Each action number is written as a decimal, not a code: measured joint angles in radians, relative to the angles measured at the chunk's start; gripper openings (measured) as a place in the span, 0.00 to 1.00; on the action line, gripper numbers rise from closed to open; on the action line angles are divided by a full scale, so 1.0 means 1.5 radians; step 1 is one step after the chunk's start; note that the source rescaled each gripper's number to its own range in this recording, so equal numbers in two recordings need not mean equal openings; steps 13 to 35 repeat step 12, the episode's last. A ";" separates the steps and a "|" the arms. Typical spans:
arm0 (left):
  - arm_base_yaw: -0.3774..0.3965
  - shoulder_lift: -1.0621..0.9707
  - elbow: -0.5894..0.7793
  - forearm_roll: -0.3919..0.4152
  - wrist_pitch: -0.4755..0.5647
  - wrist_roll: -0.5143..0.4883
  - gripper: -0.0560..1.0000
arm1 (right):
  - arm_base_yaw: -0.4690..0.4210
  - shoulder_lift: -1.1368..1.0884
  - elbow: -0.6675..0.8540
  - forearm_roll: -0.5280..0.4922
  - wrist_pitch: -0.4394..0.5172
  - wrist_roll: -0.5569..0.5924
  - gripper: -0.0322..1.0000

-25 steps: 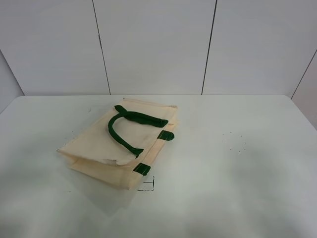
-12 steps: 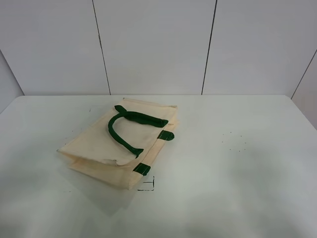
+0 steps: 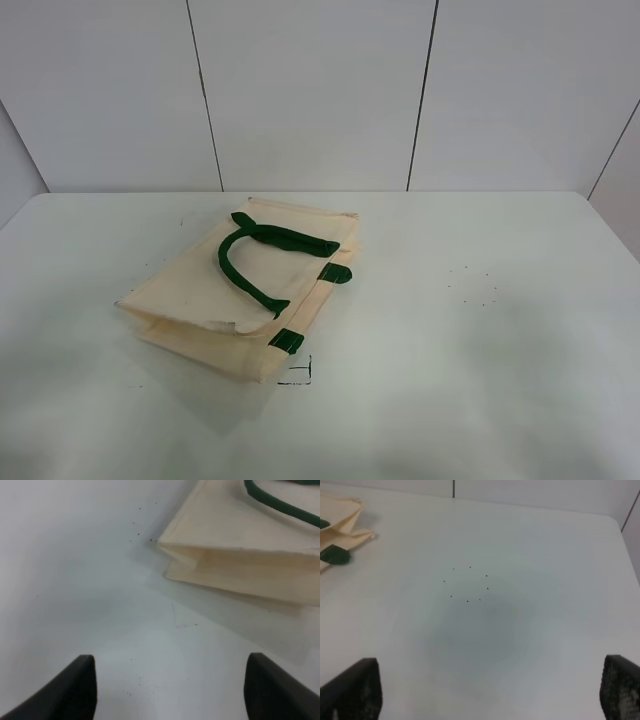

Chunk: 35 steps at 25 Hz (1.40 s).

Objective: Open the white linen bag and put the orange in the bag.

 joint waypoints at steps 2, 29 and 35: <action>0.000 0.000 0.000 0.000 0.000 0.000 0.83 | 0.000 0.000 0.000 0.000 0.000 0.000 1.00; 0.000 0.000 0.000 0.000 0.000 0.001 0.83 | 0.000 0.000 0.000 0.000 0.000 0.000 1.00; 0.000 0.000 0.000 0.000 0.000 0.001 0.83 | 0.000 0.000 0.000 0.000 0.000 0.000 1.00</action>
